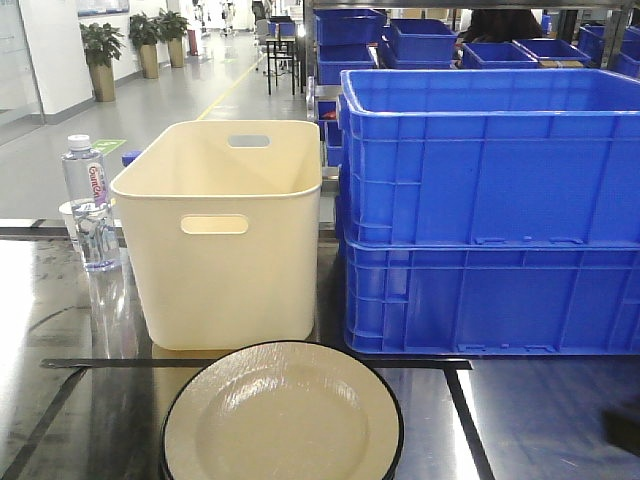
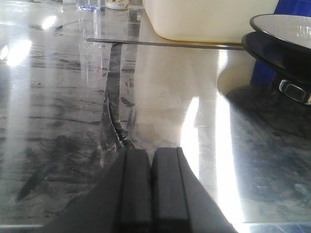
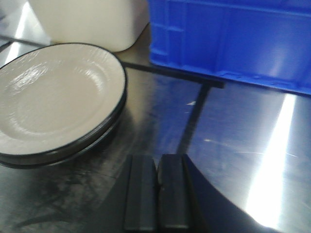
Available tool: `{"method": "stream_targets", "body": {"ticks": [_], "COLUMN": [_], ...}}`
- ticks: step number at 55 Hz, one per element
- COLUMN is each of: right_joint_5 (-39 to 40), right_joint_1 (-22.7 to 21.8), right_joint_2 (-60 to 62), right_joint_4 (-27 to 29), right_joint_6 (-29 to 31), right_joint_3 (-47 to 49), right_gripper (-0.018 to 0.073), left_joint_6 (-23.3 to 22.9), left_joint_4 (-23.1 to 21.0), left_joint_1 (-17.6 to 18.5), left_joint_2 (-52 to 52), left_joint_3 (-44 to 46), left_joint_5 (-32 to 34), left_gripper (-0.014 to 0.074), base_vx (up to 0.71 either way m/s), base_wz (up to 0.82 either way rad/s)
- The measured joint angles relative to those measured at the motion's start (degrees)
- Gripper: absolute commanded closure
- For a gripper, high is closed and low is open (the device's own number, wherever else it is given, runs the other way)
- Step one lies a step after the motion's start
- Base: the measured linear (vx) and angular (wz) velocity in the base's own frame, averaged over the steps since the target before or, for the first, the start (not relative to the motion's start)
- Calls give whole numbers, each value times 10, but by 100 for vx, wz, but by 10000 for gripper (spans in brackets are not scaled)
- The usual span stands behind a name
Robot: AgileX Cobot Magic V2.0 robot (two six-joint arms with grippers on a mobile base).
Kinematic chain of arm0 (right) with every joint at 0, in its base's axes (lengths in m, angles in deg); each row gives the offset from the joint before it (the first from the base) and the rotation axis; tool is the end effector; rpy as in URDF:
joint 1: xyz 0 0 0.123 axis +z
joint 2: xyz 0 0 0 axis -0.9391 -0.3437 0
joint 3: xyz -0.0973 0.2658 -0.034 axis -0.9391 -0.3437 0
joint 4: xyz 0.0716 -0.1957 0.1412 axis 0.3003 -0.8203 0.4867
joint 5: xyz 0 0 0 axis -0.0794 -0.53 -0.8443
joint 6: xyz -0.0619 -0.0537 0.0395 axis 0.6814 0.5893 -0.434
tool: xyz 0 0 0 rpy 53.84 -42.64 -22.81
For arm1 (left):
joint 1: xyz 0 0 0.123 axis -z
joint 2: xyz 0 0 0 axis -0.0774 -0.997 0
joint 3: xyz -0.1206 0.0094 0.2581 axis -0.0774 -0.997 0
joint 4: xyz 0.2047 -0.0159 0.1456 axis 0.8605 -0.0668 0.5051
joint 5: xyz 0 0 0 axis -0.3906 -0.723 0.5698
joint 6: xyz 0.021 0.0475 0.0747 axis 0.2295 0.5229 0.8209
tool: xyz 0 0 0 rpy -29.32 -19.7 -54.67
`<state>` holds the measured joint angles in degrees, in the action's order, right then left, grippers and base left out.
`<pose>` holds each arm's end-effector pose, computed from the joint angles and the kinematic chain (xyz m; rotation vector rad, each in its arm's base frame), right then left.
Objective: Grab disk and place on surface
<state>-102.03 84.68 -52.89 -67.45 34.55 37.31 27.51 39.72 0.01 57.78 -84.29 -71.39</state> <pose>0.1150 0.0386 0.3662 -0.3274 2.0328 0.2460 0.0543 -0.0049 0.1766 -0.0240 1.7964 -0.1420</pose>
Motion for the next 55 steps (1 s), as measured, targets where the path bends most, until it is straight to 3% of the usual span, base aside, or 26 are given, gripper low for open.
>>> {"method": "stream_targets", "body": {"ticks": [7,18,32,55], "right_joint_5": [69,203,310,334], "right_joint_1": [-40,-125,-133,-133], "right_joint_2": [130,297,387,387], "right_joint_4": [-56,-102,-127,-127], "right_joint_6": [-43,-57,-57,-57], "right_joint_3": [-111,-293,-469,-485], "right_gripper": [568,568,568,568], "left_joint_6": [0,0,0,0], "left_joint_4": [0,0,0,0], "left_joint_1": [0,0,0,0], "left_joint_2": [0,0,0,0], "left_joint_3": [0,0,0,0], "left_joint_5": [0,0,0,-1], "left_gripper": [601,601,601,601], "base_vx": [0,0,0,0], "base_wz": [0,0,0,0]}}
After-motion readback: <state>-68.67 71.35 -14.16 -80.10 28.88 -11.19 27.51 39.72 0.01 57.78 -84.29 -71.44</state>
